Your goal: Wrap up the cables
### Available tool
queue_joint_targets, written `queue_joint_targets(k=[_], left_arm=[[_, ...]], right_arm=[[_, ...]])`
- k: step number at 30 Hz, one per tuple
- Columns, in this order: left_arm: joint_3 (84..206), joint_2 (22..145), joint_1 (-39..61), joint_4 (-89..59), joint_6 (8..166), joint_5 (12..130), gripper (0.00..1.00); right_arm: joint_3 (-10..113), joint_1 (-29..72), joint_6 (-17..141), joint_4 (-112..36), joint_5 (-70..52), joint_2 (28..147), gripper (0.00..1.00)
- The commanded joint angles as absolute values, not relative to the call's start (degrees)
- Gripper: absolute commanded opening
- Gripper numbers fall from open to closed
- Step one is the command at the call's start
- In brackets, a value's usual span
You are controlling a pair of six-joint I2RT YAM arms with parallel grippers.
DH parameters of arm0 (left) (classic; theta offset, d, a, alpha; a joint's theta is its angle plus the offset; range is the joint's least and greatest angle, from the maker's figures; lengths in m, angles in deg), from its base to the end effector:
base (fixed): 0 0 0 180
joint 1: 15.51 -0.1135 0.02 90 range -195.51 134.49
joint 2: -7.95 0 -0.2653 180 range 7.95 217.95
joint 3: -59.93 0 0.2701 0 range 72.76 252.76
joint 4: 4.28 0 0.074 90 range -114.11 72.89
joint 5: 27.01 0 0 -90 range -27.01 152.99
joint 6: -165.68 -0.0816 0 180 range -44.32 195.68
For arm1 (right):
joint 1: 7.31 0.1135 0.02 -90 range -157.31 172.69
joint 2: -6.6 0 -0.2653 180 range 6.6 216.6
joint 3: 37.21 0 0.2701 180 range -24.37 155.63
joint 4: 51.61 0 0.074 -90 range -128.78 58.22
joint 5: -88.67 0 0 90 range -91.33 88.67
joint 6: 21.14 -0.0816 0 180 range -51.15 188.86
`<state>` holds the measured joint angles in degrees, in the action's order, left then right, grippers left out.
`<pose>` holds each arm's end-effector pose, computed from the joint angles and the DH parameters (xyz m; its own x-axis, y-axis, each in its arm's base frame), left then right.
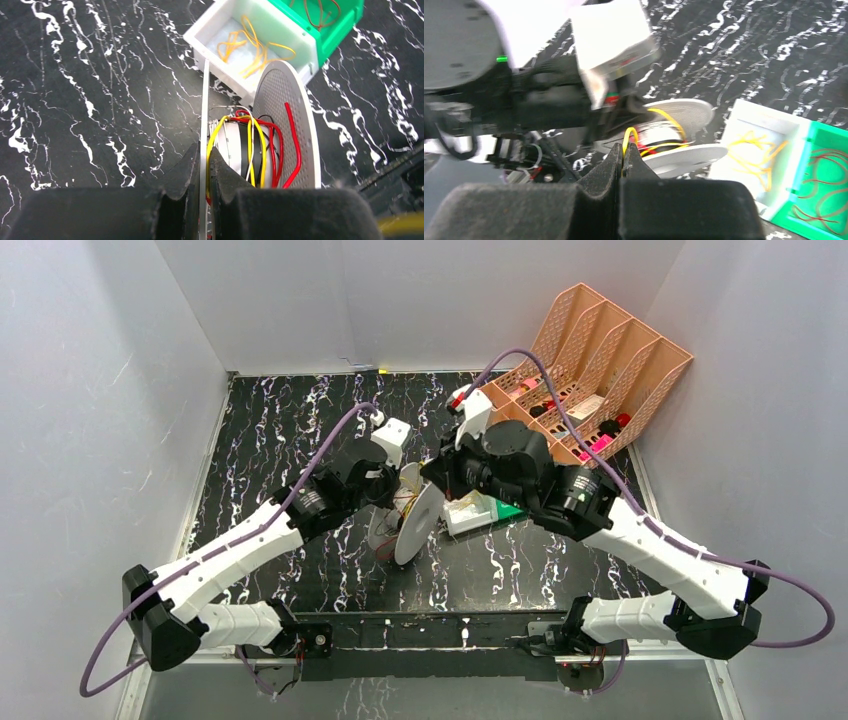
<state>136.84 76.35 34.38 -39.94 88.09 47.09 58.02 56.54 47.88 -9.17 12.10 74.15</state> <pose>0.2266 -0.2343 0.3306 -0.4114 0.1676 -0.8959 0.5018 0.8622 -0.0691 0.1520 0.2665 0.4451 -0.3820 0.0121 -0.9241 -0.6826 0.6704 0.2910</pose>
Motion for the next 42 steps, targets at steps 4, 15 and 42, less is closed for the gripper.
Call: queue_joint_targets(k=[4, 15, 42], left_arm=[[135.8, 69.4, 34.9, -43.3, 82.2, 59.1, 0.00], [139.3, 64.2, 35.0, -53.0, 77.8, 68.3, 0.00], [145.1, 55.4, 35.0, -37.9, 86.2, 70.1, 0.00]], right_arm=[[58.9, 45.5, 55.2, -7.9, 4.5, 73.4, 0.00], [41.3, 32.1, 51.3, -15.6, -3.1, 68.7, 0.00], [-3.8, 28.5, 32.0, -64.8, -27.2, 60.0, 0.00]])
